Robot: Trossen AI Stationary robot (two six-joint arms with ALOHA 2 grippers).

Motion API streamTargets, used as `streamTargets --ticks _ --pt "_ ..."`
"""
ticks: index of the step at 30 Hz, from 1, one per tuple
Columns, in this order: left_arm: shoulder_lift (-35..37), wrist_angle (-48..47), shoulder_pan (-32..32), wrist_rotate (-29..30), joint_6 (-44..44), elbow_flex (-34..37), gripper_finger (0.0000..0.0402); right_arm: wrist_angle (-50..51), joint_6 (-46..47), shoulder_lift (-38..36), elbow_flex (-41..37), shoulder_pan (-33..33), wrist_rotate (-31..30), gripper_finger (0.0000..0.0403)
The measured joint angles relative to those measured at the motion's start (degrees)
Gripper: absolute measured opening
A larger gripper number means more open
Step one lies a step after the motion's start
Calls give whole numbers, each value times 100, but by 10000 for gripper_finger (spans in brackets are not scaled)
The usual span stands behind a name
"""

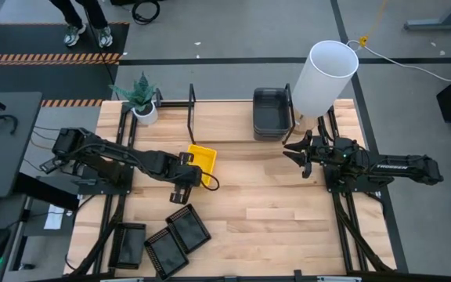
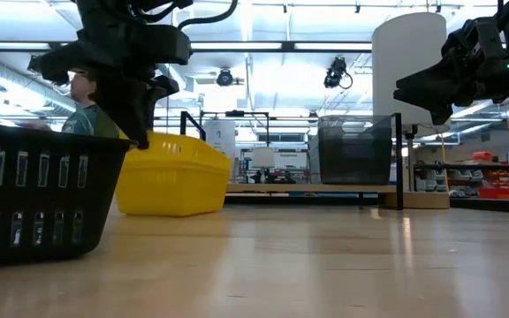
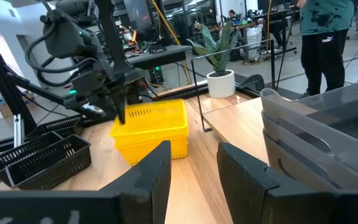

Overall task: Stack baskets on shelf by color
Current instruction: Stack the bottom yellow bin on the top yellow bin, then put the yellow bin on the shelf

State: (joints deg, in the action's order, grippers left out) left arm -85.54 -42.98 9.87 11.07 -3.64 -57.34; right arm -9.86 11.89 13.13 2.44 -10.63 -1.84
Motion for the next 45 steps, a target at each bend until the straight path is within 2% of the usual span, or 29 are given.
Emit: streamTargets --ticks 9,14,25,35,45 --pt "0 396 37 -55 458 0 162 -83 -1 -1 0 -2 -3 135" --pt "-185 521 66 -78 610 -4 181 -81 -1 0 0 -2 -2 135" --pt "-1072 669 131 -24 710 2 132 -208 -1 24 1 -1 34 135" --pt "-1198 680 131 24 686 -224 18 -240 -1 37 2 0 1 135" --pt "-1198 760 123 -4 689 -271 17 -250 -1 37 2 -2 -1 135"
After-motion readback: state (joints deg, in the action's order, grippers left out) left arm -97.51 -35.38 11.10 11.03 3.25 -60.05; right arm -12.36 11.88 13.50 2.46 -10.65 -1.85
